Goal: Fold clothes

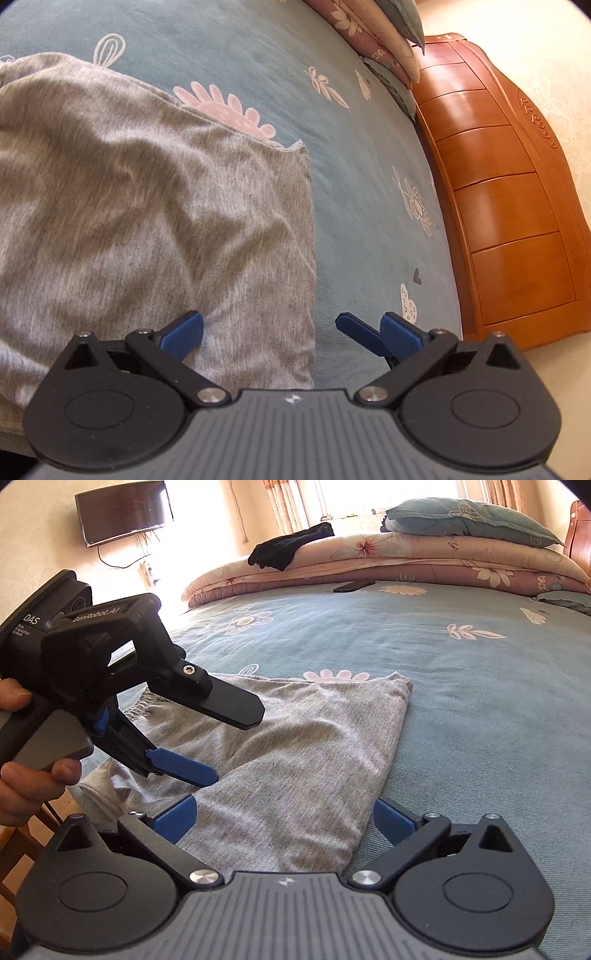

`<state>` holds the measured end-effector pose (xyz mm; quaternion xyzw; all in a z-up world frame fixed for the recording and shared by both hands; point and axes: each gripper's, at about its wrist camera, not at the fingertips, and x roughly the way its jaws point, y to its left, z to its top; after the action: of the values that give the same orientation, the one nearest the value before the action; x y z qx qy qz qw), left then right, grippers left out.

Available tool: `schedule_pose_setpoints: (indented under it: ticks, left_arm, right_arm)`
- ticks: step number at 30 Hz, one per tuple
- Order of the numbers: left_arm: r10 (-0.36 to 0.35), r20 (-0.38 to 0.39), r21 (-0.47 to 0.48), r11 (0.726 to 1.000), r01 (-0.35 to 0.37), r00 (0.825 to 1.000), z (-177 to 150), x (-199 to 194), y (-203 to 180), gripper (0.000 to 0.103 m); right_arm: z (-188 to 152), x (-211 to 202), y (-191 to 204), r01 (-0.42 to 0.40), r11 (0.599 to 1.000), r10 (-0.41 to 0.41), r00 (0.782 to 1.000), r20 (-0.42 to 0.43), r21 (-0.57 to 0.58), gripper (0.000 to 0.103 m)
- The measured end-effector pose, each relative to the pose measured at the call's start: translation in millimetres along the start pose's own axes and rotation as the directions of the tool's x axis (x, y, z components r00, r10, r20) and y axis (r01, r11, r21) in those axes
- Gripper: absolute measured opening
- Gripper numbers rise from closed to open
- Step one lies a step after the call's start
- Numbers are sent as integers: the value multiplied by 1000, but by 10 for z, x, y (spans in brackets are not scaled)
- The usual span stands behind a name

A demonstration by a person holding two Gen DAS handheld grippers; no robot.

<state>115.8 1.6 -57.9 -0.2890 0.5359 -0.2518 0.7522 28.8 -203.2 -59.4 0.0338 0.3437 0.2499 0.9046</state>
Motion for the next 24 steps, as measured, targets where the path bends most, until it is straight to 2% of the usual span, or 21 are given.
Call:
schedule_pose_setpoints:
  ticks: [6, 10, 12, 16, 18, 21, 24]
  left_arm:
    - [12, 14, -54, 998, -11, 1000, -223, -63, 122, 101]
    - [-36, 74, -65, 997, 41, 997, -322, -201, 59, 101]
    - [-53, 67, -76, 995, 58, 996, -372, -161, 56, 101]
    - [-15, 26, -112, 994, 18, 1000, -434, -42, 121, 101]
    - [-23, 51, -107, 994, 29, 998, -427, -110, 89, 101]
    - [8, 130, -65, 998, 0, 991, -393, -290, -19, 101]
    - [30, 132, -69, 997, -21, 991, -401, -321, -40, 101]
  right_arm:
    - [3, -32, -7, -3, 1000, 3, 1000, 10, 4, 103]
    - [-11, -54, -15, -1, 1000, 1, 1000, 11, -1, 103]
    - [-11, -60, -21, 2, 1000, -2, 1000, 11, -2, 103]
    - [-9, -68, -33, 5, 1000, -5, 1000, 10, -1, 103]
    - [-16, -65, -44, 18, 1000, -18, 1000, 5, -3, 103]
    - [-21, -60, -76, 31, 999, -31, 1000, -1, 7, 103]
    - [-14, -57, -109, 37, 999, -37, 999, -4, 24, 103]
